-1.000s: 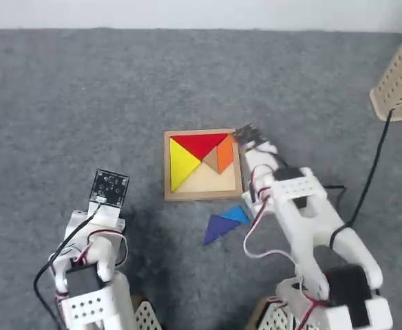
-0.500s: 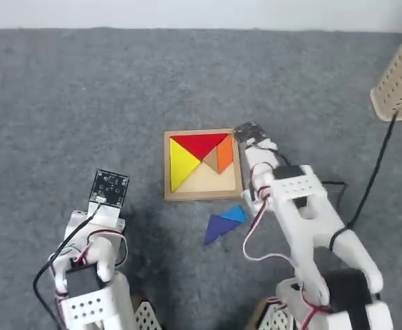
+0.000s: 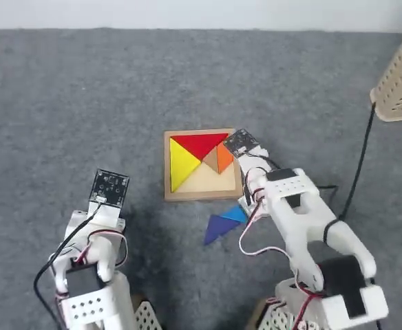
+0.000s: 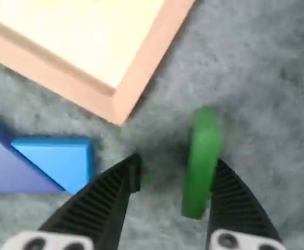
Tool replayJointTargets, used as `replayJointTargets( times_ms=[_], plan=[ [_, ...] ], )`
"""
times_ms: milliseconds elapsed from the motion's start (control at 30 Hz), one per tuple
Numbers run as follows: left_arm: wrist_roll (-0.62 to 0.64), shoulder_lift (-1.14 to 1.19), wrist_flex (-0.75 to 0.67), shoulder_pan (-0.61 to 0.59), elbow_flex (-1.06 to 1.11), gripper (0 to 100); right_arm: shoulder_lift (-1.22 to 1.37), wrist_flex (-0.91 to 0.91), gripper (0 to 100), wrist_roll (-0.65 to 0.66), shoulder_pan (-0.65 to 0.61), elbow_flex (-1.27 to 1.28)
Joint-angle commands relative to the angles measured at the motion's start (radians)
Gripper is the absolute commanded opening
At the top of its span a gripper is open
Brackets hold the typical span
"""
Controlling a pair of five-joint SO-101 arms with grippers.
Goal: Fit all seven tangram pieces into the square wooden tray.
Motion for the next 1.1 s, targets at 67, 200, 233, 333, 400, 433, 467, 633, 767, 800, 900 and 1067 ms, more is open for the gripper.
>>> replayJointTargets(
  times_ms=[67, 200, 233, 333, 400, 433, 467, 633, 767, 800, 900, 1067],
  plan=[
    [0.008, -0.023, 0.003, -0.003, -0.013, 12, 0.002, 0.013, 20.5, 0.012, -0.005, -0.035],
    [0.008, -0.023, 0.003, -0.003, -0.013, 12, -0.001, 0.019, 20.6, 0.012, -0.004, -0.037],
    [0.008, -0.023, 0.003, -0.003, -0.013, 12, -0.004, 0.019, 20.8, 0.012, -0.005, -0.037],
    [0.008, -0.023, 0.003, -0.003, -0.013, 12, -0.061, 0.045, 20.9, 0.014, -0.007, -0.044],
    [0.008, -0.023, 0.003, -0.003, -0.013, 12, -0.117, 0.111, 20.9, 0.014, -0.012, -0.078],
    [0.008, -0.023, 0.003, -0.003, -0.013, 12, -0.139, 0.153, 20.9, 0.012, -0.013, -0.106],
    [0.008, -0.023, 0.003, -0.003, -0.013, 12, -0.154, 0.202, 20.9, 0.011, -0.013, -0.138],
    [0.008, -0.023, 0.003, -0.003, -0.013, 12, -0.165, 0.398, 22.2, -0.083, -0.013, -0.29],
    [0.008, -0.023, 0.003, -0.003, -0.013, 12, -0.096, 0.352, 29.9, -0.123, -0.035, -0.311],
    [0.008, -0.023, 0.003, -0.003, -0.013, 12, -0.064, 0.331, 30.4, -0.121, -0.045, -0.308],
    [0.008, -0.023, 0.003, -0.003, -0.013, 12, 0.056, 0.266, 30.3, -0.101, -0.074, -0.298],
    [0.008, -0.023, 0.003, -0.003, -0.013, 12, 0.223, 0.209, 30.3, -0.1, -0.042, -0.33]
  ],
)
